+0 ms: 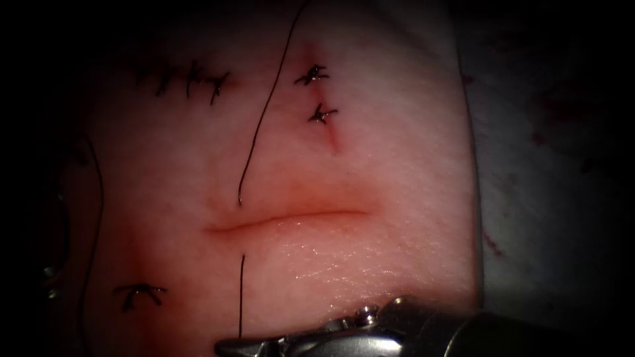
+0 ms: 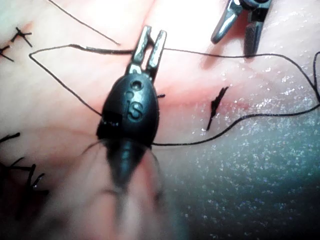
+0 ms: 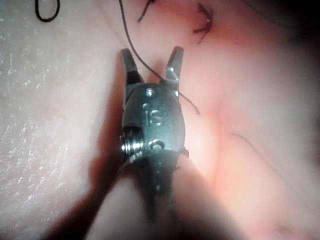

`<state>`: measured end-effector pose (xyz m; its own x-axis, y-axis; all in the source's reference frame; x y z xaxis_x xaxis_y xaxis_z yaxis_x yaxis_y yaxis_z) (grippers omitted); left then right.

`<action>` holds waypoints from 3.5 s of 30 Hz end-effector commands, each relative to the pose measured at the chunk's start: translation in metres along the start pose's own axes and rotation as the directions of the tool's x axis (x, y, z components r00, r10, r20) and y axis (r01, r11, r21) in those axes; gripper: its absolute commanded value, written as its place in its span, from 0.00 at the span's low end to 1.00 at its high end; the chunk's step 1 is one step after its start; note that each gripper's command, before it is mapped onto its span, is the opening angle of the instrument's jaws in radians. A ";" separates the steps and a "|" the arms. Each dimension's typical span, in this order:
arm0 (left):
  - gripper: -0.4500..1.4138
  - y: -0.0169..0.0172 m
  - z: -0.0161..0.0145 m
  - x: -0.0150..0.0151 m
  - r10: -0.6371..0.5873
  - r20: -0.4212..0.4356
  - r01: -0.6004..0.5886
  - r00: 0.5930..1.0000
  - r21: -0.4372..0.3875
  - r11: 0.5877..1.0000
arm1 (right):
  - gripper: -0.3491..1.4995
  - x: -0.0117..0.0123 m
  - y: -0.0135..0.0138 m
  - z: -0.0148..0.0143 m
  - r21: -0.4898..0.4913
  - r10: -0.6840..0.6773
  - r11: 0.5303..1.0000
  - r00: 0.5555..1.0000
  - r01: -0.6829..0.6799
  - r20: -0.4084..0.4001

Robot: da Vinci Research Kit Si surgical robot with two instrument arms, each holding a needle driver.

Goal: Wound Closure
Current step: Pull the suture through the wound with the right grasper.

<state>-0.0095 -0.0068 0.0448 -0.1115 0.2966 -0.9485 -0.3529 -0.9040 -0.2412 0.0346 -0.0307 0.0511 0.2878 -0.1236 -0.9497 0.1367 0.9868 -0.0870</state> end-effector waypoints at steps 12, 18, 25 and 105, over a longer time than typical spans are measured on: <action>0.00 0.0002 0.0005 -0.0007 -0.009 -0.003 0.009 1.000 -0.001 1.000 | 0.84 -0.0081 0.0038 0.0044 -0.045 -0.052 0.998 0.997 0.055 0.053; 0.00 0.0001 0.0001 -0.0007 -0.008 -0.004 0.008 1.000 -0.004 1.000 | 0.00 -0.0083 0.0033 0.0037 -0.041 -0.013 0.999 0.996 0.016 0.086; 0.00 0.0002 0.0003 -0.0007 -0.009 -0.003 0.009 1.000 -0.002 1.000 | 0.00 -0.0065 0.0016 0.0025 -0.021 -0.021 1.000 0.997 0.023 0.076; 0.00 0.0004 0.0003 -0.0008 -0.018 -0.002 0.018 1.000 0.002 1.000 | 0.85 0.0068 -0.0084 -0.0002 0.205 -0.119 0.969 0.988 0.137 -0.096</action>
<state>-0.0094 -0.0073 0.0448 -0.1047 0.3132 -0.9439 -0.3580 -0.8974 -0.2580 0.0345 -0.0402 0.0447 0.1693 -0.2219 -0.9603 0.3629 0.9199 -0.1486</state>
